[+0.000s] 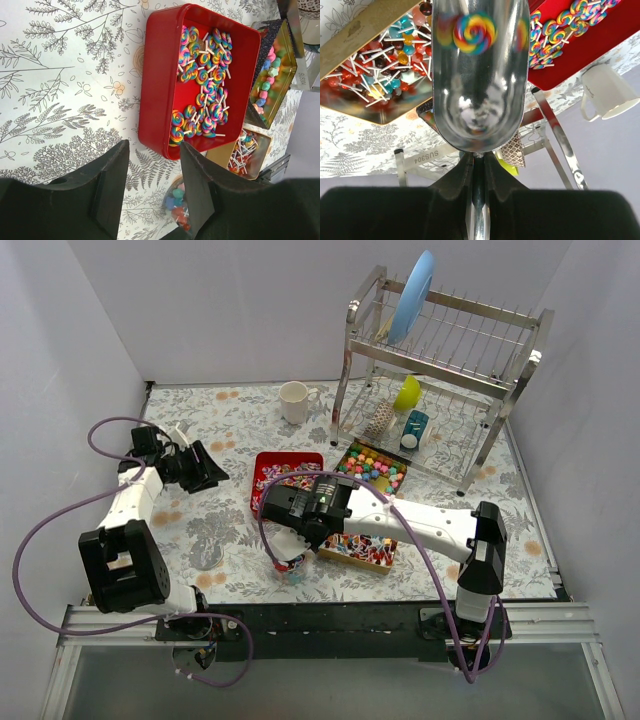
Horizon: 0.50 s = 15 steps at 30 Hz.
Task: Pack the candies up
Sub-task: Place the fake candies in the packing bottle, then place the spatula at the center of the board.
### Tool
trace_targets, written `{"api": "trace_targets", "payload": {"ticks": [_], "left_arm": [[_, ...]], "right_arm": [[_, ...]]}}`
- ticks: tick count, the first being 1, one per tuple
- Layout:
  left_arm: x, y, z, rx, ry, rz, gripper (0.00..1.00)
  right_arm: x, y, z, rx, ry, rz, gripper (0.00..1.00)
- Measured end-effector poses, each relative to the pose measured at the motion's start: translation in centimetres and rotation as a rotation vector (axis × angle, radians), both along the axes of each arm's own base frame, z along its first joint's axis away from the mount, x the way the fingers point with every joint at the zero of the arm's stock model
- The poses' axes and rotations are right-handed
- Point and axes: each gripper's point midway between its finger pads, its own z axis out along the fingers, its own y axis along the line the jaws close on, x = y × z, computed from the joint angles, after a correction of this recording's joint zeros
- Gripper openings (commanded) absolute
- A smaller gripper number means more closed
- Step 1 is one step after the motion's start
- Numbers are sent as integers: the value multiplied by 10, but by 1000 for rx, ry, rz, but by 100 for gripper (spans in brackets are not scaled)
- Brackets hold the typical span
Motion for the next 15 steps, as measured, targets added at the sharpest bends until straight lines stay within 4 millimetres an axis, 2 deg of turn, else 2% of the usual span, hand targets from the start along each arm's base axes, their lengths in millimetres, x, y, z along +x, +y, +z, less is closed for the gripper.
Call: {"api": "trace_targets", "payload": {"ticks": [6,11,13,15], "left_arm": [[-5,-1,9,6,-39,1,45],[-7,-2,11,1,-48,-4,45],[-7,-3,11,-1,-48,-5,44],[-7,-4,12,-6,-49,-9,44]], "right_arm": [[-5,4,5,-17,-49,30,1],[-1,0,9,-23,-84,17,1],[4,-9,9,-23,-89,-13,1],[15,-31,9,-22,-83,-81,1]]}}
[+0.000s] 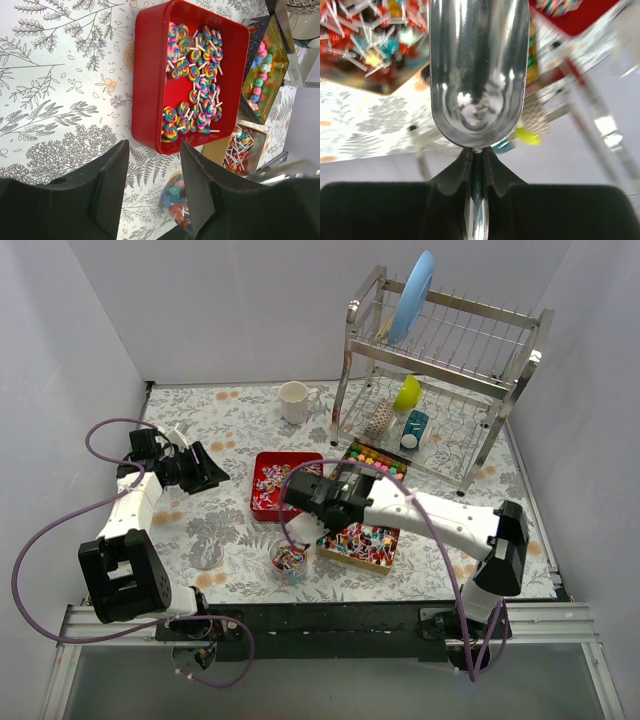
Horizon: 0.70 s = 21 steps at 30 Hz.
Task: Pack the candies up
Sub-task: Place the spatula at the center of the board.
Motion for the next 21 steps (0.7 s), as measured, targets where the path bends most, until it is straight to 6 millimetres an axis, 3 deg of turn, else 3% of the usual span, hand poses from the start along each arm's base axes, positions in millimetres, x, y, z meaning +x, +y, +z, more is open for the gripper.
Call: {"api": "trace_targets", "payload": {"ticks": [3,7,8,11,16,21], "left_arm": [[0,-1,1,-9,-1,-6,46],[-1,-3,-2,-10,-3,-30,50],[-2,-3,-3,-8,-6,-41,50],[-5,-4,-5,1,-8,-66,51],[-11,-5,-11,7,18,-97,58],[-16,-3,-15,17,67,-110,73]], "right_arm": [[25,-47,2,64,41,-186,1],[63,-141,-2,219,77,-569,1],[67,-171,-9,272,88,-688,1],[58,-224,-23,357,104,-904,1],[26,-257,-65,483,152,-1097,1],[6,-269,-115,499,207,-1196,1]]}}
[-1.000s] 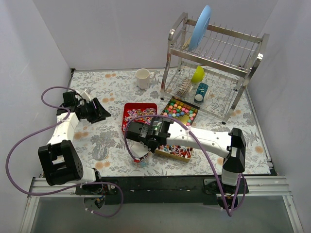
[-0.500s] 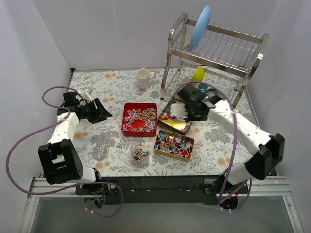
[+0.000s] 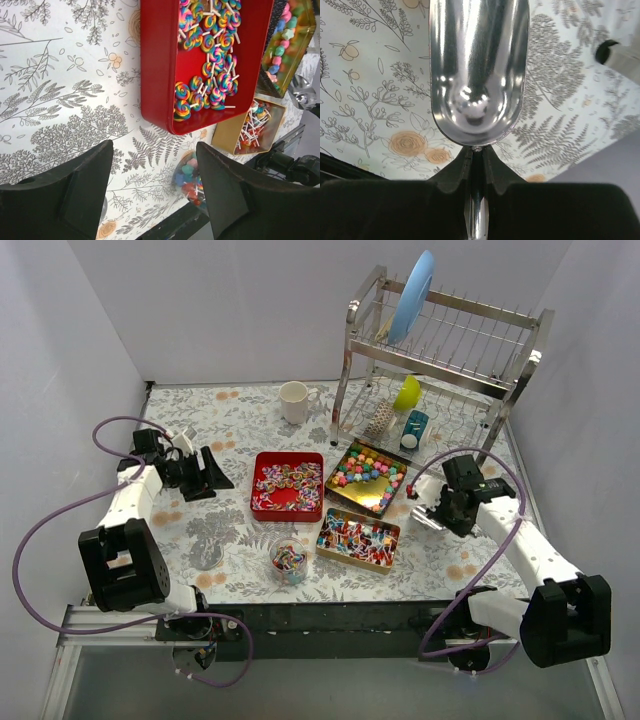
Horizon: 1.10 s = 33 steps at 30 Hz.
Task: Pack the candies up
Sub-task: Place the spatula at the center of the board.
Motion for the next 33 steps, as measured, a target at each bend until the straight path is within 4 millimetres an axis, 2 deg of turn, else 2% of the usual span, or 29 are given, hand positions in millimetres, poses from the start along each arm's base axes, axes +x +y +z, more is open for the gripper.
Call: {"api": "trace_targets", "payload": {"ticks": [2,3,4,9,10,12,13,15,18,20,23,26,33], "left_arm": [[-3,3,-2,28,9,-10,79],[-5,6,-4,47,12,-17,90],[-6,8,-5,64,12,-27,93],[-22,16,-10,150,3,-119,94],[-24,18,-10,168,1,-141,93],[-30,24,-11,211,7,-180,92],[-33,27,-12,238,10,-199,91],[-41,36,-17,291,26,-236,91],[-54,49,-23,365,47,-306,95],[-64,56,-25,408,47,-375,98],[-87,62,-28,476,30,-481,98],[-110,66,-30,541,10,-566,98],[-134,64,-46,581,-28,-700,98]], "right_arm": [[-4,-2,-18,10,18,-22,1],[-5,-3,-25,17,23,-31,1],[-5,-3,-31,24,22,-39,1],[7,1,-43,59,-18,-48,1],[9,2,-45,63,-24,-43,5],[11,3,-49,65,-28,-34,14],[12,3,-50,65,-30,-31,23],[15,5,-51,74,-38,-24,30],[13,9,-57,97,-27,-20,46],[9,11,-58,112,-11,-18,83],[6,17,-54,148,-15,-16,86],[9,27,-38,203,-42,-13,87],[31,49,2,329,-115,-46,87]]}}
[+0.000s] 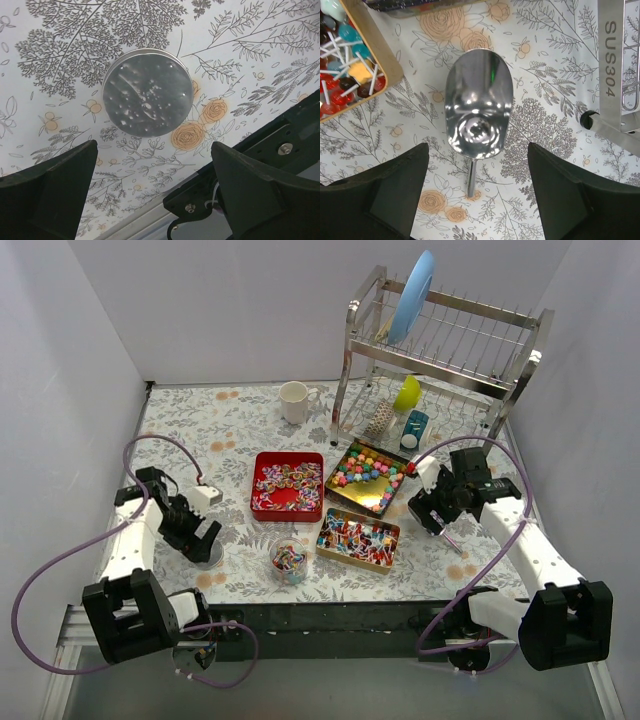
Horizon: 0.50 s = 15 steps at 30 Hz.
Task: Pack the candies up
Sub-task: Place the spatula at the center of the board.
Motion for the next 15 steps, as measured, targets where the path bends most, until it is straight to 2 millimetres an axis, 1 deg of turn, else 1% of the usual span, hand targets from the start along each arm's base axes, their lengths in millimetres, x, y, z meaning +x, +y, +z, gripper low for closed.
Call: {"api": "trace_targets", "payload": {"ticks": [3,6,15], "left_arm": [[-7,-3,-12,4,-2,-43,98],[-10,-6,-23,12,-22,-73,98],[-3,-8,-40,34,-84,-110,98]], "right_arm": [[1,4,4,29,2,-11,87],[0,7,2,46,17,-17,87],[-2,12,-1,69,42,-9,87]]}}
